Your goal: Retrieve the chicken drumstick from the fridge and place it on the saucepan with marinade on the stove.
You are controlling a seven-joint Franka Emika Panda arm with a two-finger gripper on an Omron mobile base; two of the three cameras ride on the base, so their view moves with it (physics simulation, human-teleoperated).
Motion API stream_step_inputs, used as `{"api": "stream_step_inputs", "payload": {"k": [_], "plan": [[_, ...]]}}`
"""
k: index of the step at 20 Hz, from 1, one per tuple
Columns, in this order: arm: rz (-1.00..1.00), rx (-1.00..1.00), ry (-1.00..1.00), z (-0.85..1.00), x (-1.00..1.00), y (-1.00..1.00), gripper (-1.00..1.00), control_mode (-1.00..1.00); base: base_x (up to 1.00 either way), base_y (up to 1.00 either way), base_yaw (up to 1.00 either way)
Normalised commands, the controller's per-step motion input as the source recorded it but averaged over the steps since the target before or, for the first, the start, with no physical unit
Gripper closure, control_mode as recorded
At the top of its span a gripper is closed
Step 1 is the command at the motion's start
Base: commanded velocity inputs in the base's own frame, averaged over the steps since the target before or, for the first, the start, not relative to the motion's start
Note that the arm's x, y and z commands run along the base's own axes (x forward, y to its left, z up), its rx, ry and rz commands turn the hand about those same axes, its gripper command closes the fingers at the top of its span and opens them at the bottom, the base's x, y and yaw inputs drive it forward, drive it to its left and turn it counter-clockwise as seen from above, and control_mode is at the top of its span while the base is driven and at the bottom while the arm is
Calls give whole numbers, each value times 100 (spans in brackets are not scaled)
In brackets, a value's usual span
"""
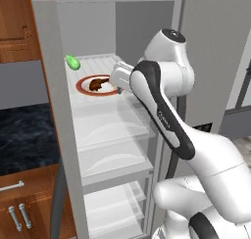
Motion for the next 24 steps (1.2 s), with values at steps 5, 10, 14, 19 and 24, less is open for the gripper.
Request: {"api": "stream_step_inputs", "payload": {"k": [5, 10, 14, 19, 24], "plan": [[-2, -1, 0, -3, 22, 5, -100, -100, 0, 0, 0], [-9, 0, -3, -3, 81, 31, -100, -100, 0, 0, 0], [-8, 0, -1, -8, 86, 29, -100, -100, 0, 0, 0], [-4, -3, 0, -3, 74, 21, -100, -100, 0, 0, 0], [0, -5, 2, -12, 52, 0, -100, -100, 0, 0, 0]]}}
